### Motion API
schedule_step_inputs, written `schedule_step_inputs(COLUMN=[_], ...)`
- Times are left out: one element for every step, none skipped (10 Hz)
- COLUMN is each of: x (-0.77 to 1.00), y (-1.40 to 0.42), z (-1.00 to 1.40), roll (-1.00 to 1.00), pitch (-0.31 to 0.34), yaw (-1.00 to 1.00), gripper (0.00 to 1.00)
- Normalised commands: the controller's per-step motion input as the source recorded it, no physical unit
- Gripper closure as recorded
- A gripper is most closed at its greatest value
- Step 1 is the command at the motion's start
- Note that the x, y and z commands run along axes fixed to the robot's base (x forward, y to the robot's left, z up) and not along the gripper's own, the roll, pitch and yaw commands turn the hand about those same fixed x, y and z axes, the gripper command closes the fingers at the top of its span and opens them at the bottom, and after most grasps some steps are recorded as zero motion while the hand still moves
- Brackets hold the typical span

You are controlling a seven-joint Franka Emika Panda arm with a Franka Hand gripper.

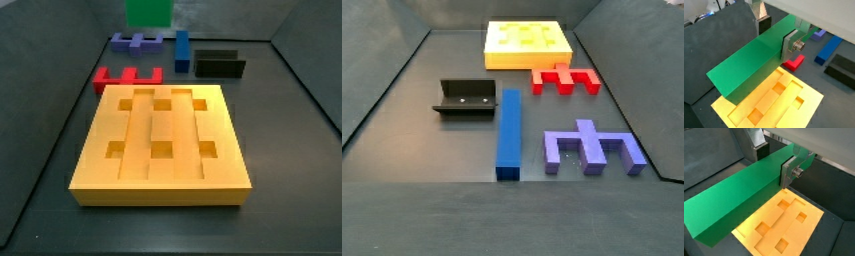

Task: Pick up the green object. Move up. Move to above the board. Insert the green object.
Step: Insert the green object.

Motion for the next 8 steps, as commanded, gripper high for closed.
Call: schedule_step_inputs(x=[-0.13, -0.13, -0.16, -0.18, -0.09, -0.05, 0.03, 0.02], y=[-0.12, -0.33, -0.44, -0.43, -0.40, -0.26, -0.08, -0.08], z=[-0.61, -0.74, -0.81, -0.93, -0.98, -0.97, -0.86, -0.81], roll=[-0.24, -0.16, -0.12, -0.01, 0.07, 0.07, 0.14, 0.12], pitch=[-0.036, -0.017, -0.004, -0.063, -0.111, -0.113, -0.027, -0.043], yaw=[0.02, 0.21, 0.26, 0.17, 0.07, 0.08, 0.15, 0.15], gripper=[1.00, 1.00, 1.00, 1.00, 1.00, 1.00, 1.00, 1.00])
